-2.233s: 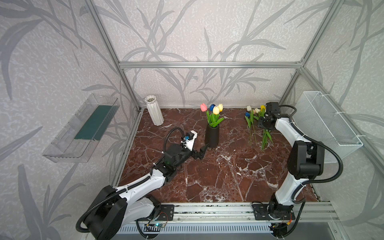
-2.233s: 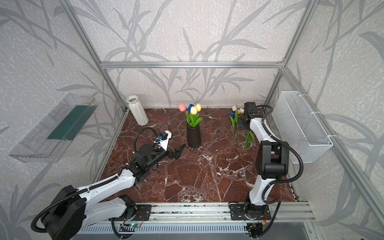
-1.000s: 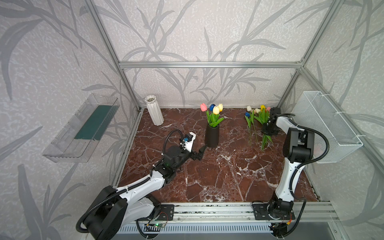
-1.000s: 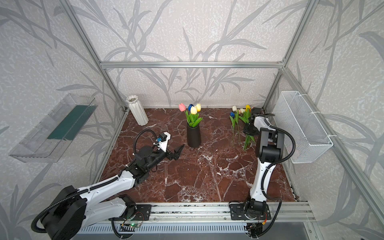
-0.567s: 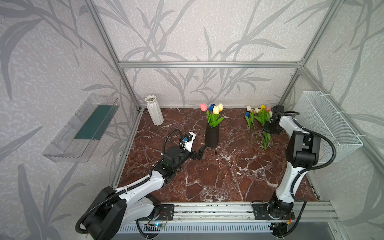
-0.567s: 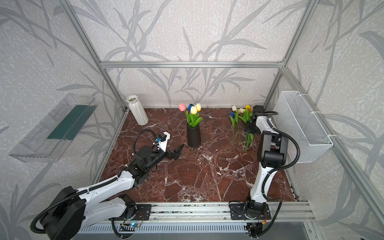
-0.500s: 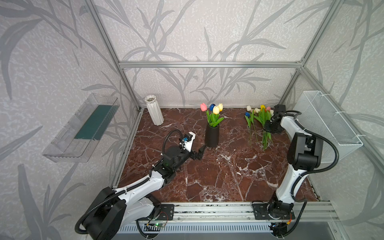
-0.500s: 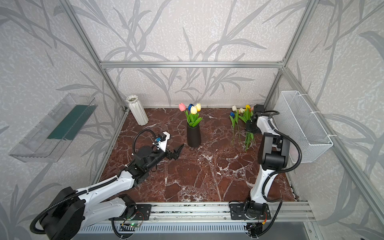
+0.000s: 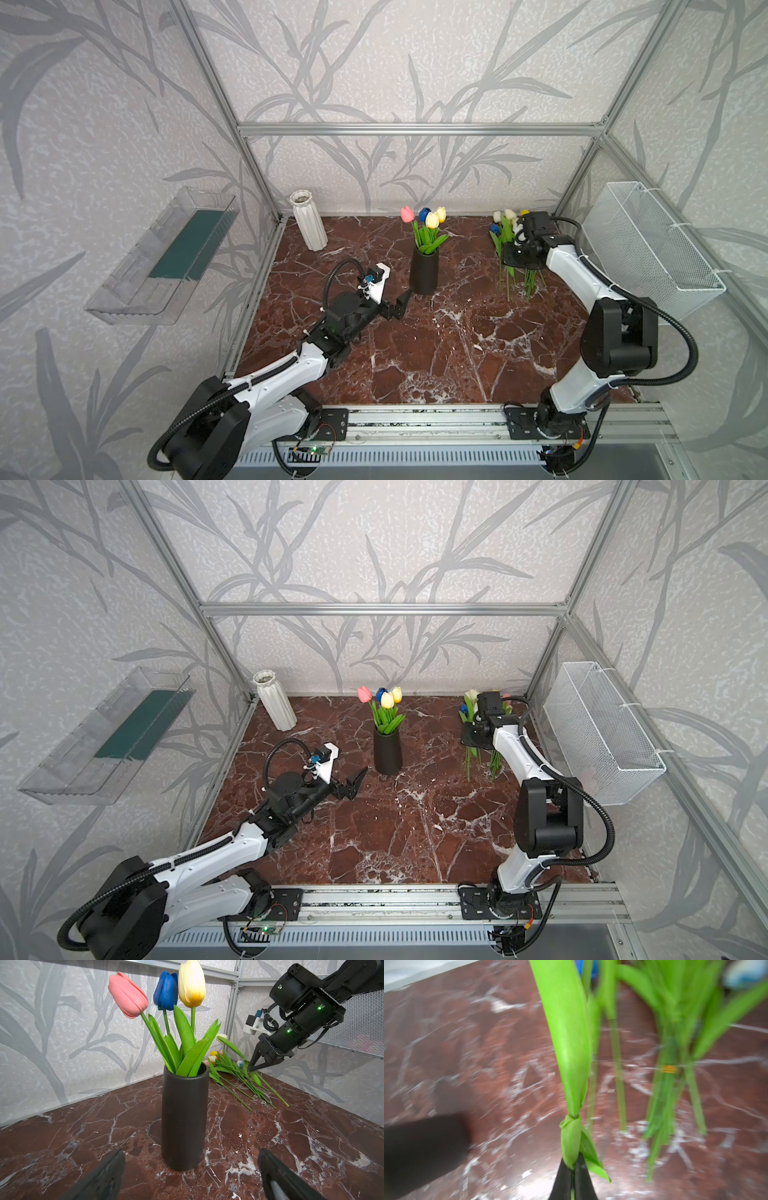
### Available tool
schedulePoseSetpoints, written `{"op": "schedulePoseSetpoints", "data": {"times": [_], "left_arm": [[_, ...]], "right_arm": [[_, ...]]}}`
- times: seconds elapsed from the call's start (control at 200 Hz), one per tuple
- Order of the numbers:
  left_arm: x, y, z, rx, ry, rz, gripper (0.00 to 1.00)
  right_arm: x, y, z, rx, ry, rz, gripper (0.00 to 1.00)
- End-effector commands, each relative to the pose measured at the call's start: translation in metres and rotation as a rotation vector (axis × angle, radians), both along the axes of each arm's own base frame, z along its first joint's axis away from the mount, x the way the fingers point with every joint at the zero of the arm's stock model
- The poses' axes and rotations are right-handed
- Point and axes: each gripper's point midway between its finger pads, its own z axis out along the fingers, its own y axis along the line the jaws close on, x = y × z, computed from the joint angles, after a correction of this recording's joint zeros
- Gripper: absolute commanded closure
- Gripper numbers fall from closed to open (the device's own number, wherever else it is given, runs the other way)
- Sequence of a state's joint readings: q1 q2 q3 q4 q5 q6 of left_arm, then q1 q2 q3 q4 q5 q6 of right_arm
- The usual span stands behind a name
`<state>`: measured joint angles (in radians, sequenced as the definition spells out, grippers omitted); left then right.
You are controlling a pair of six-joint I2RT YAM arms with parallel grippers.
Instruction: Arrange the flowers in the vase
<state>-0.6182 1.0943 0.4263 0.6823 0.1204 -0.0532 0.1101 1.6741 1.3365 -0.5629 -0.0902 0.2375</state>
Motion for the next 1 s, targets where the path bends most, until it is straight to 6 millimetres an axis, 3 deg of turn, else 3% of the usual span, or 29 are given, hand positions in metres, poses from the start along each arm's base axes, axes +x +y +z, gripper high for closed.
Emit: {"op": "schedulePoseSetpoints", "data": {"times": [0.0, 0.07, 0.095, 0.15, 0.23, 0.32, 0.445, 0.605, 0.705, 0.905, 0.995], "left_arm": [[0.0, -0.001, 0.007, -0.026, -0.017, -0.001, 0.01], [0.001, -0.002, 0.007, -0.03, -0.014, -0.006, 0.0], [0.0, -0.003, 0.006, -0.03, -0.012, -0.011, 0.0], [0.0, -0.003, 0.006, -0.032, -0.011, -0.009, 0.0], [0.001, -0.002, 0.005, -0.026, -0.01, -0.004, 0.01], [0.001, -0.001, 0.004, -0.021, -0.008, 0.0, 0.0], [0.001, 0.0, 0.003, -0.018, -0.007, 0.008, 0.0], [0.002, 0.0, 0.0, -0.012, -0.004, 0.013, 0.0], [0.004, 0.0, -0.002, -0.008, -0.003, 0.017, 0.0], [0.006, 0.0, -0.004, 0.006, -0.004, 0.021, 0.01], [0.006, -0.001, -0.005, 0.011, -0.003, 0.021, 0.01]], "right_arm": [[-0.001, 0.041, 0.006, 0.02, -0.041, 0.112, 0.98], [-0.002, 0.05, -0.008, -0.002, -0.011, 0.139, 0.98], [-0.003, 0.052, -0.023, 0.0, 0.031, 0.144, 0.98], [-0.003, 0.06, -0.036, 0.026, 0.067, 0.16, 0.96], [-0.004, 0.069, -0.05, 0.037, 0.098, 0.178, 0.79], [-0.002, 0.066, -0.054, 0.027, 0.09, 0.17, 0.7], [0.009, 0.03, -0.048, -0.04, 0.069, 0.071, 0.64], [0.02, -0.053, -0.049, -0.126, 0.093, -0.14, 0.63], [0.022, -0.091, -0.059, -0.151, 0.123, -0.227, 0.6], [0.033, -0.129, -0.085, -0.182, 0.224, -0.284, 0.59], [0.037, -0.133, -0.094, -0.161, 0.247, -0.286, 0.61]]}}
